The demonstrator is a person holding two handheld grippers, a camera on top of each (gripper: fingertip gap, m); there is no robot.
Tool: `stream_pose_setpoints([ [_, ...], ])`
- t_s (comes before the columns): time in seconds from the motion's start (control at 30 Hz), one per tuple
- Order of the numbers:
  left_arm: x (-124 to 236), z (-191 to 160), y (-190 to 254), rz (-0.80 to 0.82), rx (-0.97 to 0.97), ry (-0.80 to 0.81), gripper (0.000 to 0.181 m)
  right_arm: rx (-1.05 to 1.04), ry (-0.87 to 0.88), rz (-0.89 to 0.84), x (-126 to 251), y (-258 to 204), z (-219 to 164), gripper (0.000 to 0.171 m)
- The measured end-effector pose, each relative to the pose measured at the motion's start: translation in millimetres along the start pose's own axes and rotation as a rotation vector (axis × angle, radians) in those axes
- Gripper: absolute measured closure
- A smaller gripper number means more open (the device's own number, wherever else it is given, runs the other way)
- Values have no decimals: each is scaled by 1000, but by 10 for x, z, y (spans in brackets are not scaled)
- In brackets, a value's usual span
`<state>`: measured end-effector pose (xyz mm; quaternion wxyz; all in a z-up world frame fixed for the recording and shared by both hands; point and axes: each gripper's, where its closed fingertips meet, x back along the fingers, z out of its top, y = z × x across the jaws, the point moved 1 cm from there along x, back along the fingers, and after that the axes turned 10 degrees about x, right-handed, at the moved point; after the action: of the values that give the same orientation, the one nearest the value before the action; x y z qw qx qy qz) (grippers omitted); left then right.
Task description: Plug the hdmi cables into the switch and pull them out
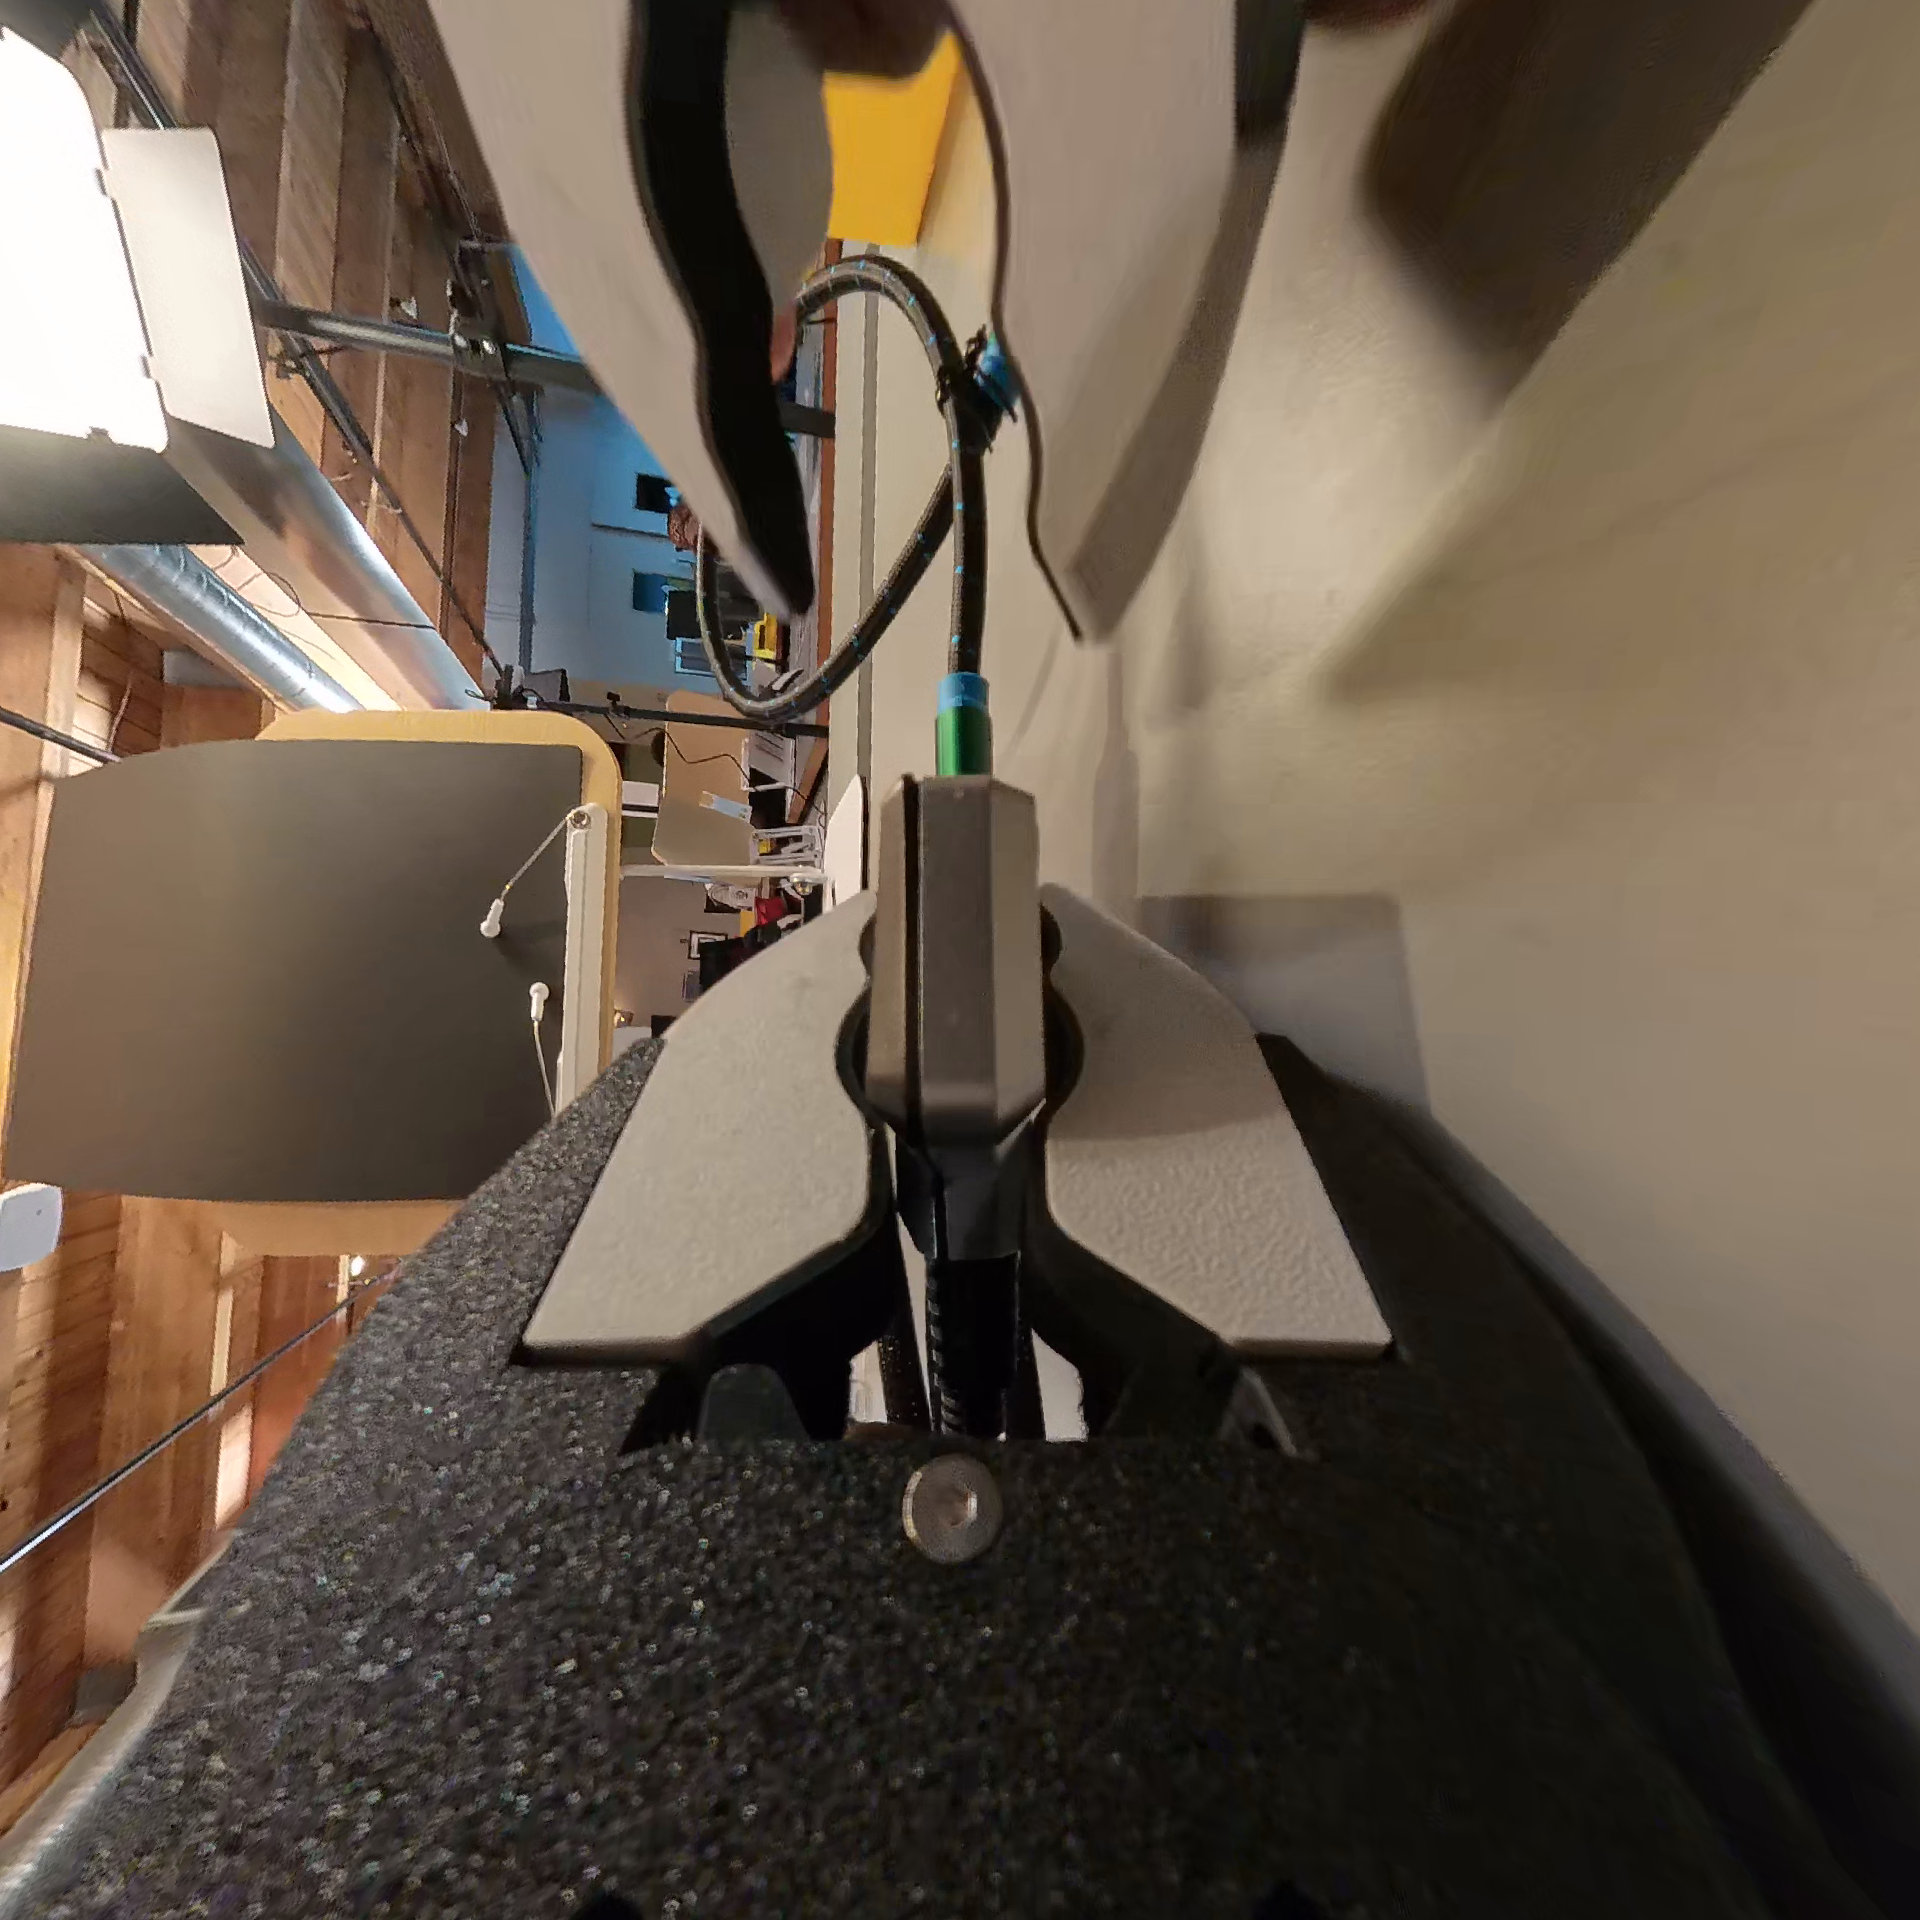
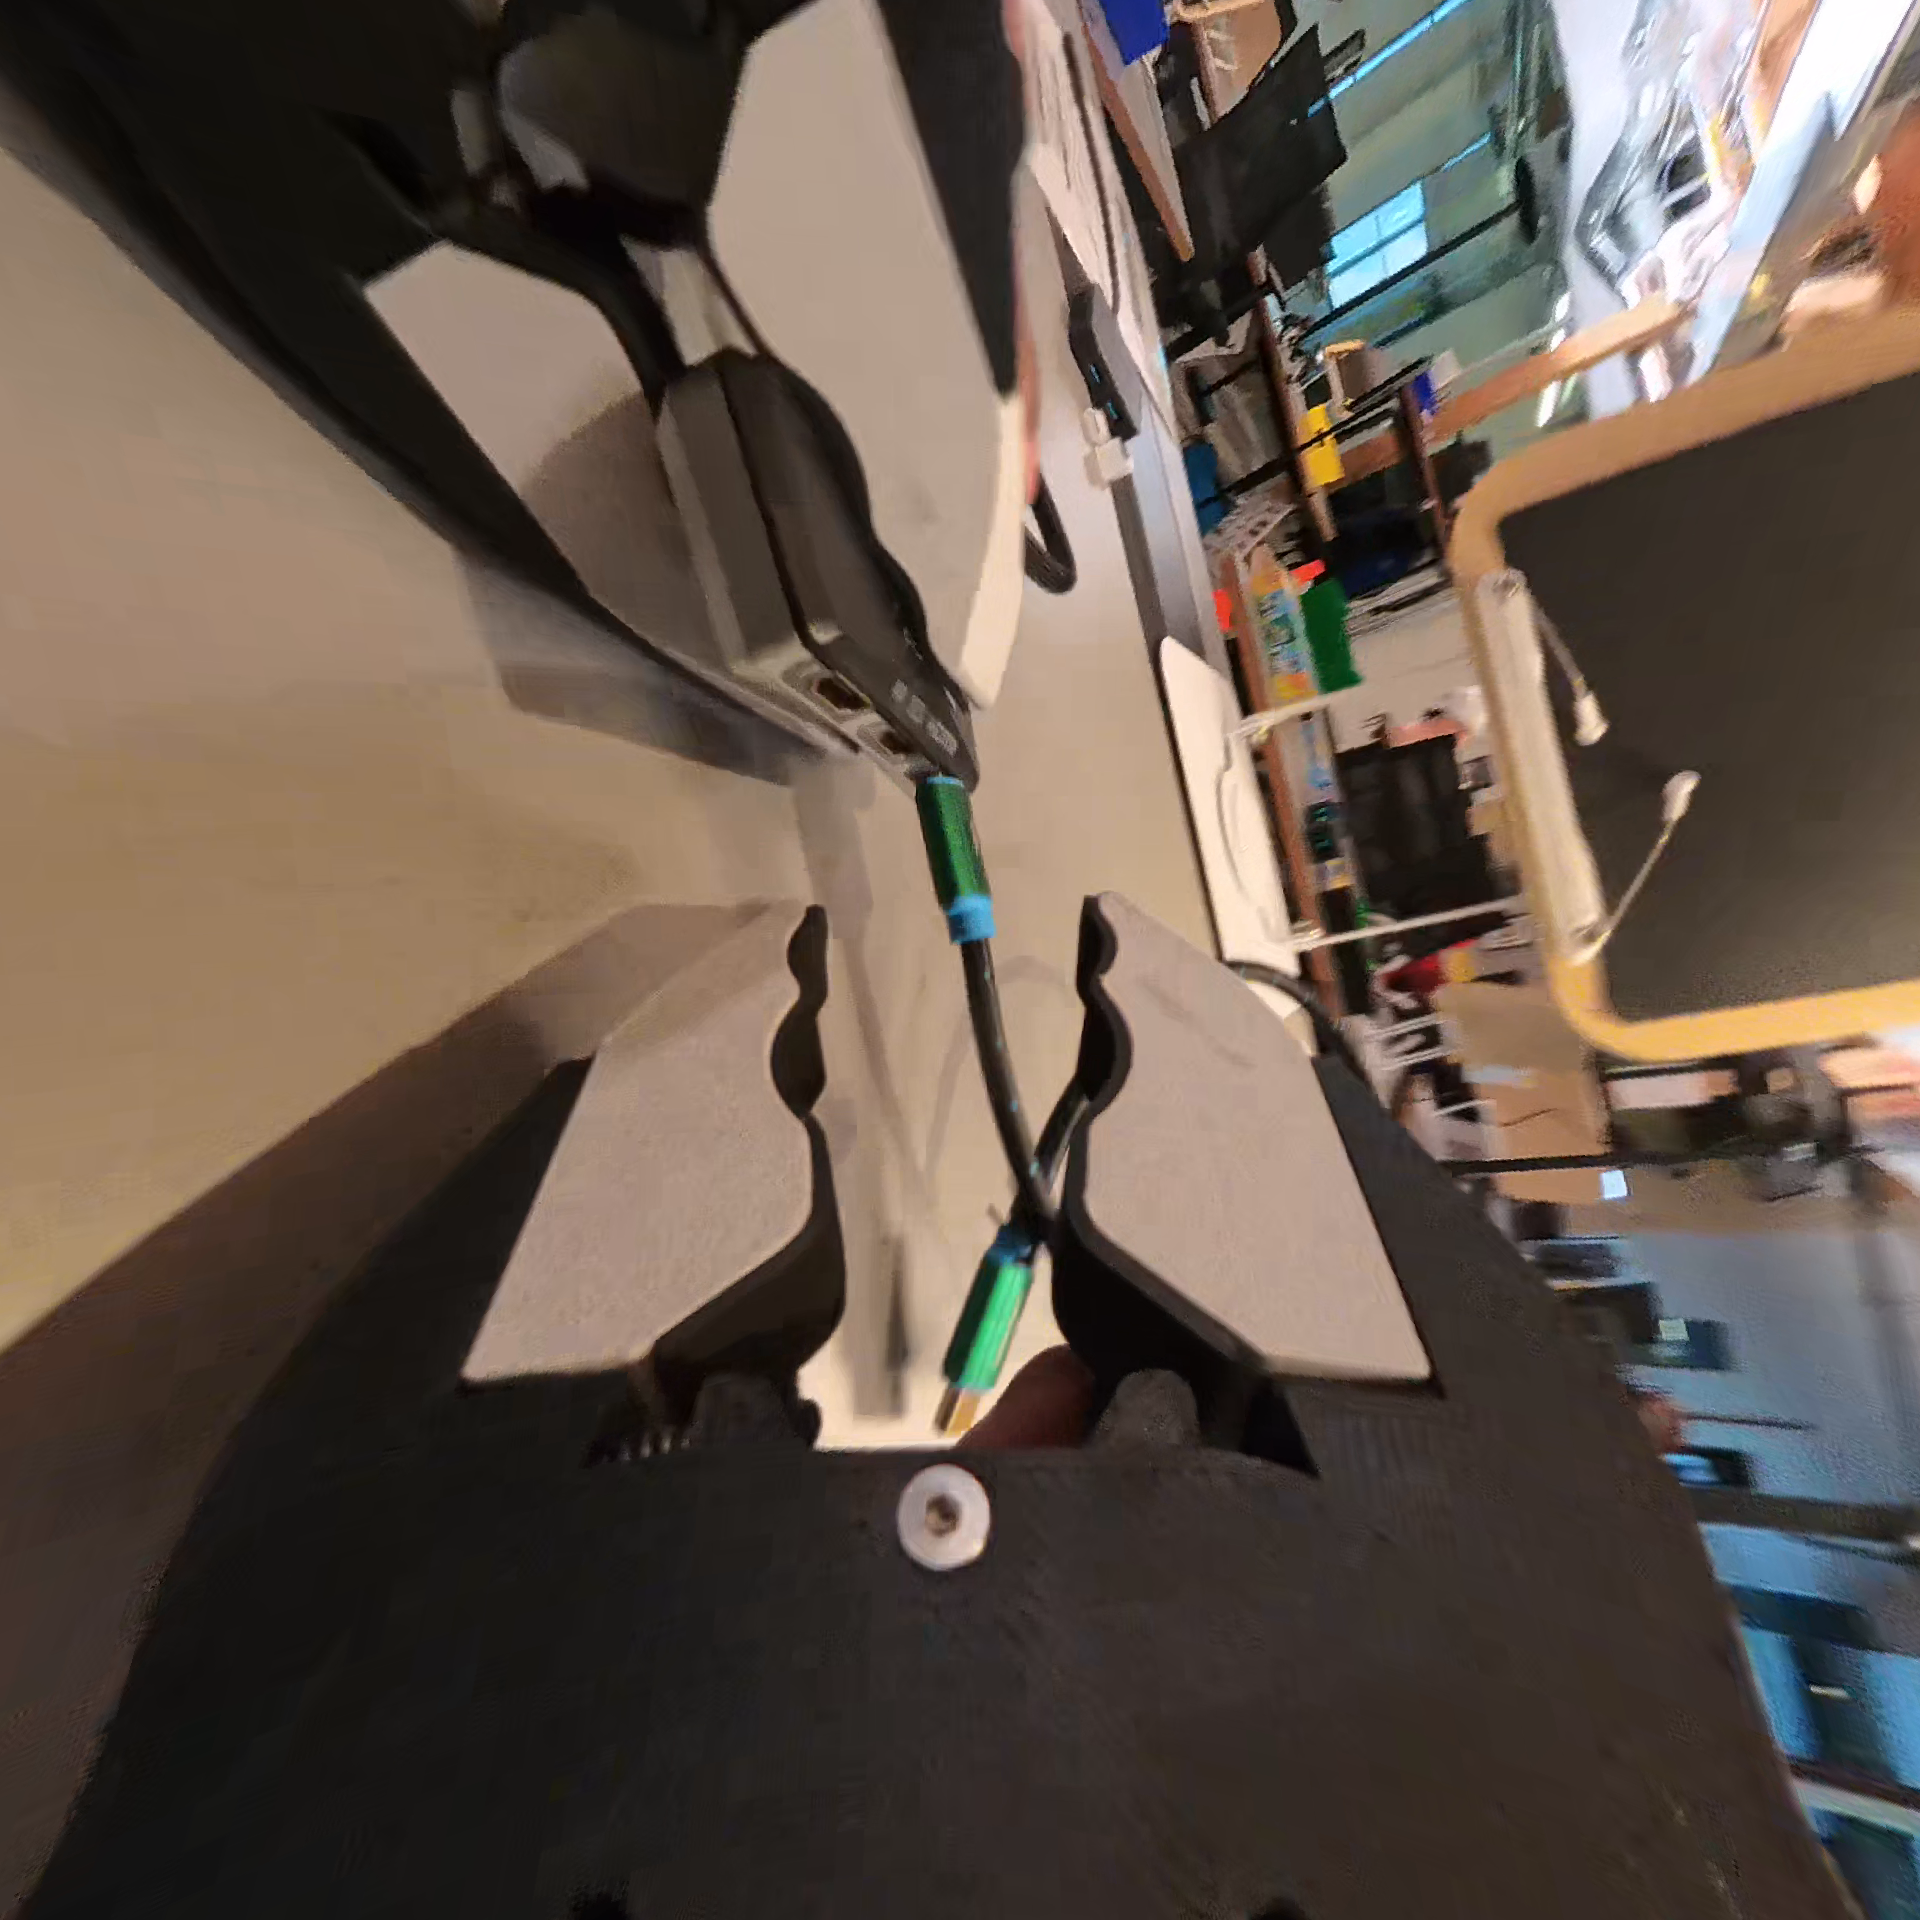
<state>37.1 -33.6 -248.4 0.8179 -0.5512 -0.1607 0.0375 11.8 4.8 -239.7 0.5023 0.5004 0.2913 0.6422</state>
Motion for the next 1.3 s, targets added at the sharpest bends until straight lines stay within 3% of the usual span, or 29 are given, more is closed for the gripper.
stream_pose_setpoints([
  [0.23,42,124,39,-2,-64,62,158,206,-80,-81,-248,-17,39,138],
  [0.37,71,197,36,-1,-65,103,158,240,-105,-104,-271,-15,-49,159],
  [0.67,-32,149,19,-47,18,60,140,248,-108,-90,-245,-29,-93,159],
  [0.87,-72,121,6,-12,-48,3,142,265,-89,-110,-207,-15,-13,159],
  [1.3,-101,-38,8,-8,22,-136,146,293,-32,-104,-151,-33,-63,159],
])
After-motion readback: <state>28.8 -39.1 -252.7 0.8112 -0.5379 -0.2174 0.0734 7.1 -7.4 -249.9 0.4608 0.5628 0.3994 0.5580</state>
